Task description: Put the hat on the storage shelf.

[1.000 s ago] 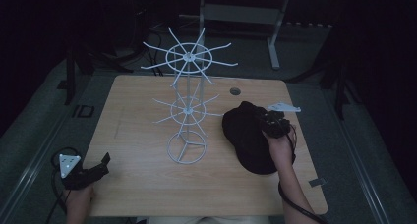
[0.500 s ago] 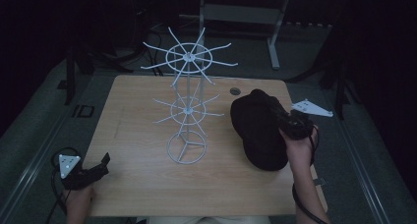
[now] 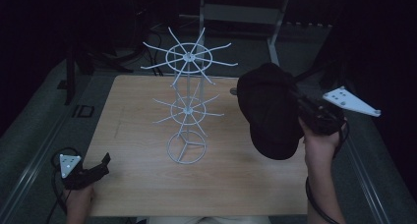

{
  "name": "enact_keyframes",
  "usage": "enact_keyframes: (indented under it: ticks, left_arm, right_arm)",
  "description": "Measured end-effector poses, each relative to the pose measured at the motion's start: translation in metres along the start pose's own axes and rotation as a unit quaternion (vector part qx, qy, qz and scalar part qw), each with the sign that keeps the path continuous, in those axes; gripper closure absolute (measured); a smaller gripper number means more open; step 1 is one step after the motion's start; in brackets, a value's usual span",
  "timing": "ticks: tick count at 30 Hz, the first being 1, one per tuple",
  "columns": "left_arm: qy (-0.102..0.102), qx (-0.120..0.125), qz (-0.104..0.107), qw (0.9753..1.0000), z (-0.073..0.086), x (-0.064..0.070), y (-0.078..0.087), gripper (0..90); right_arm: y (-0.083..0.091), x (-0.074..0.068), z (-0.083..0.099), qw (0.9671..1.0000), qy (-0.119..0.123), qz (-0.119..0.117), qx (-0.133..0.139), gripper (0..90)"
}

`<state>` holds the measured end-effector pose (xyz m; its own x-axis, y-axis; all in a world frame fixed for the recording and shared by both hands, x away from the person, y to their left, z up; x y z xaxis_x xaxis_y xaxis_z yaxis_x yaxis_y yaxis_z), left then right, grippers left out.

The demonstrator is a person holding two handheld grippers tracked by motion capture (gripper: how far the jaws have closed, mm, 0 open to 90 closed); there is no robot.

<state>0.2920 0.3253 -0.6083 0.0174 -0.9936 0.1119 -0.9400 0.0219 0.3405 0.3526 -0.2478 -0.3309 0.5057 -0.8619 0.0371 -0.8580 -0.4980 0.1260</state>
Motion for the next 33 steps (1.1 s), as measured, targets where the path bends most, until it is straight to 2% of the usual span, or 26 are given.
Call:
enact_keyframes:
  ticks: [4, 10, 12, 13, 14, 15, 16, 18, 19, 20, 21, 22, 23, 24, 25, 26, 28, 29, 30, 32, 33]
  left_arm:
    - [-0.001, 0.001, 0.001, 1.0, 0.0, 0.0, 0.0, 1.4]
    - [0.0, 0.0, 0.002, 1.0, 0.0, 0.0, 0.0, 1.4]
    - [0.0, 0.001, 0.001, 1.0, 0.0, 0.0, 0.0, 1.4]
    - [0.0, 0.001, 0.001, 1.0, 0.0, 0.0, 0.0, 1.4]
    - [0.0, 0.001, 0.001, 1.0, 0.0, 0.0, 0.0, 1.4]
    - [-0.001, 0.001, 0.001, 1.0, 0.0, 0.0, 0.0, 1.4]
    - [-0.001, 0.001, 0.002, 1.0, 0.0, 0.0, 0.0, 1.4]
    - [0.0, 0.001, 0.001, 1.0, 0.0, 0.0, 0.0, 1.5]
    - [-0.001, 0.0, 0.001, 1.0, 0.0, 0.0, 0.0, 1.4]
    - [-0.001, 0.0, 0.001, 1.0, 0.0, 0.0, 0.0, 1.4]
    - [-0.001, 0.001, 0.002, 1.0, 0.0, 0.0, 0.0, 1.4]
    - [-0.001, 0.001, 0.001, 1.0, 0.0, 0.0, 0.0, 1.4]
    - [-0.001, 0.001, 0.002, 1.0, 0.0, 0.0, 0.0, 1.4]
    - [-0.001, 0.001, 0.001, 1.0, 0.0, 0.0, 0.0, 1.4]
    - [0.0, 0.001, 0.001, 1.0, 0.0, 0.0, 0.0, 1.4]
    - [0.0, 0.001, 0.001, 1.0, 0.0, 0.0, 0.0, 1.4]
    - [0.0, 0.0, 0.001, 1.0, 0.0, 0.0, 0.0, 1.4]
    - [0.0, 0.0, 0.001, 1.0, 0.0, 0.0, 0.0, 1.4]
    - [0.0, 0.0, 0.001, 1.0, 0.0, 0.0, 0.0, 1.5]
    - [0.001, 0.0, 0.001, 1.0, 0.0, 0.0, 0.0, 1.4]
    - [0.0, 0.0, 0.001, 1.0, 0.0, 0.0, 0.0, 1.4]
  right_arm:
    - [0.015, -0.008, -0.031, 0.9994, 0.016, -0.006, 0.031, 84.3]
    - [0.026, -0.021, -0.072, 0.997, 0.048, 0.007, 0.06, 84.4]
    - [0.028, -0.027, -0.084, 0.9959, 0.053, 0.01, 0.073, 84.4]
    - [0.028, -0.027, -0.084, 0.9959, 0.053, 0.01, 0.073, 84.4]
    - [0.031, -0.032, -0.095, 0.9945, 0.057, 0.007, 0.088, 84.4]
    - [0.031, -0.032, -0.095, 0.9945, 0.057, 0.007, 0.088, 84.4]
    - [0.034, -0.037, -0.104, 0.9932, 0.06, 0.003, 0.1, 84.4]
    - [0.036, -0.04, -0.107, 0.9925, 0.062, 0.0, 0.105, 84.4]
    - [0.038, -0.048, -0.114, 0.9908, 0.07, -0.01, 0.115, 84.4]
    - [0.038, -0.048, -0.114, 0.9908, 0.07, -0.01, 0.115, 84.4]
    - [0.041, -0.054, -0.12, 0.9896, 0.076, -0.016, 0.121, 84.4]
    - [0.041, -0.054, -0.12, 0.9896, 0.076, -0.016, 0.121, 84.4]
    - [0.042, -0.061, -0.123, 0.9887, 0.073, -0.033, 0.126, 84.4]
    - [0.042, -0.061, -0.123, 0.9887, 0.073, -0.033, 0.126, 84.4]
    - [0.043, -0.068, -0.124, 0.9876, 0.072, -0.049, 0.13, 84.4]
    - [0.043, -0.068, -0.124, 0.9876, 0.072, -0.049, 0.13, 84.4]
    - [0.042, -0.079, -0.124, 0.9862, 0.076, -0.071, 0.129, 84.4]
    - [0.042, -0.079, -0.124, 0.9862, 0.076, -0.071, 0.129, 84.4]
    - [0.042, -0.088, -0.123, 0.9847, 0.082, -0.084, 0.129, 84.4]
    - [0.042, -0.091, -0.123, 0.9839, 0.083, -0.091, 0.129, 84.3]
    - [0.042, -0.099, -0.122, 0.9822, 0.09, -0.102, 0.13, 84.4]
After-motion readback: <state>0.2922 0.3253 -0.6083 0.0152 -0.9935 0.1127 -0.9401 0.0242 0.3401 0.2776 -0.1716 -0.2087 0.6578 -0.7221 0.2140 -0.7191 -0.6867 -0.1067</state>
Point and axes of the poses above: each handheld gripper's, and its own axes: y roughly backward along the jaws, z roughly out of its underside, x roughly to its right, the point moved 6 cm from there along -y, roughly forward along the jaws, and after that the axes turned 1 degree about -z, right-handed, at the moved point
